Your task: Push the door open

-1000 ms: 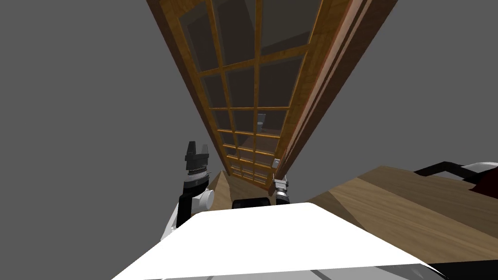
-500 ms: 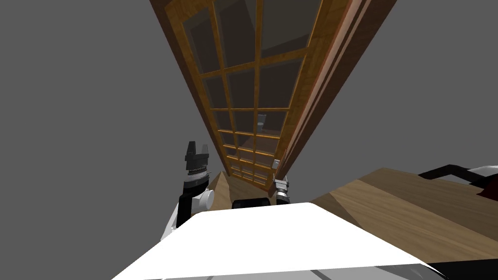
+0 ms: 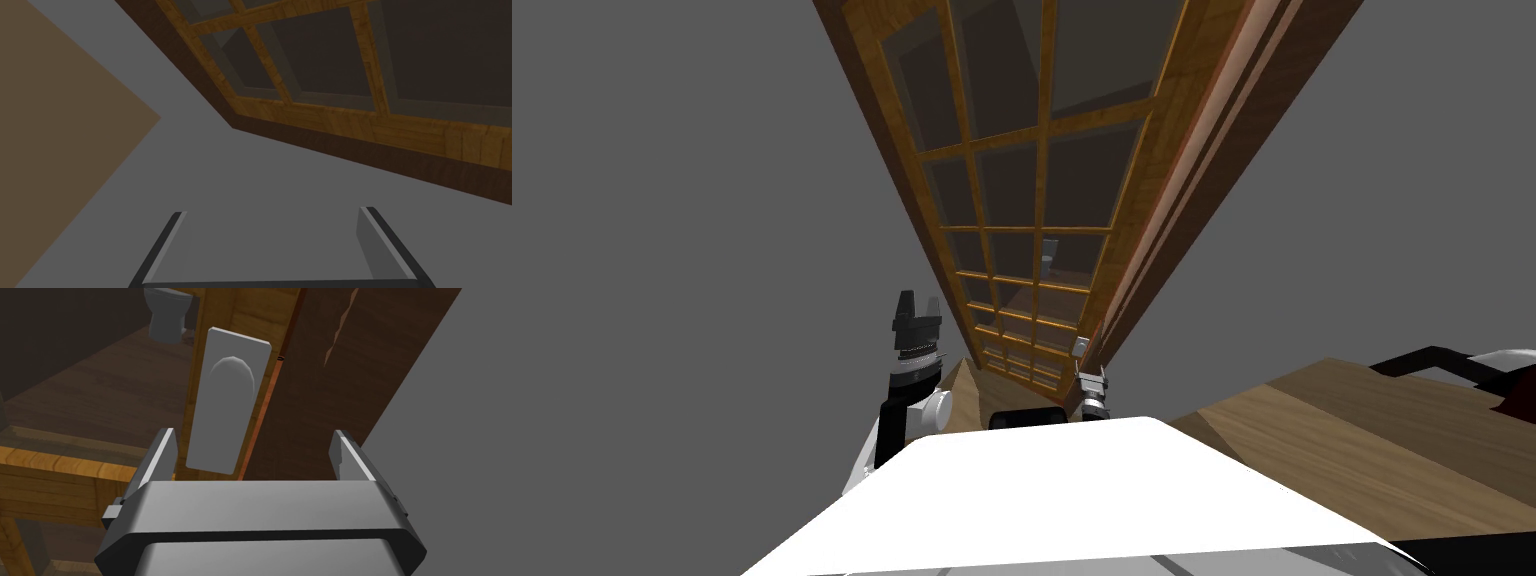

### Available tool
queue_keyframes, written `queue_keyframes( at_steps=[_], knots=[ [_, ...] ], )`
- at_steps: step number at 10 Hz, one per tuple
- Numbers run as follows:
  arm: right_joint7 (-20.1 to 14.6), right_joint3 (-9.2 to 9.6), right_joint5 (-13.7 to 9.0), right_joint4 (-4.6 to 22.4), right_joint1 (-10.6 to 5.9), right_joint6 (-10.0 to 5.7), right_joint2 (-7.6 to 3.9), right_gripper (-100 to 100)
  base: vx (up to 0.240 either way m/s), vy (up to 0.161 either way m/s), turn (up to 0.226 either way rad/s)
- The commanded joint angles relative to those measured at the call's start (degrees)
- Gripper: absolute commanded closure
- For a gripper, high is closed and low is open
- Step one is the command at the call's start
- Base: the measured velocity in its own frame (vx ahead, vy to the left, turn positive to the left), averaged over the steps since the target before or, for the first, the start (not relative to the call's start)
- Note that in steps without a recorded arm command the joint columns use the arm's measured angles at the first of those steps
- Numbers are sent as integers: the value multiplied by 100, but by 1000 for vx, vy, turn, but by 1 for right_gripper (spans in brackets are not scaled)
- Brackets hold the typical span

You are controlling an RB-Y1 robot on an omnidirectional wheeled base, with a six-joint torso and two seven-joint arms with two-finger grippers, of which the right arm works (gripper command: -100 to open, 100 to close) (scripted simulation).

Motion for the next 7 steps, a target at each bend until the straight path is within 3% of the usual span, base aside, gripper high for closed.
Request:
queue_keyframes(
  at_steps=[1, 7],
  knots=[
    [21, -66, 0, -120, -127, 11, -25, -100, 70, -37, -3],
    [17, -73, -3, -113, -136, 11, 8, -100, 13, 4, -5]
  ],
)
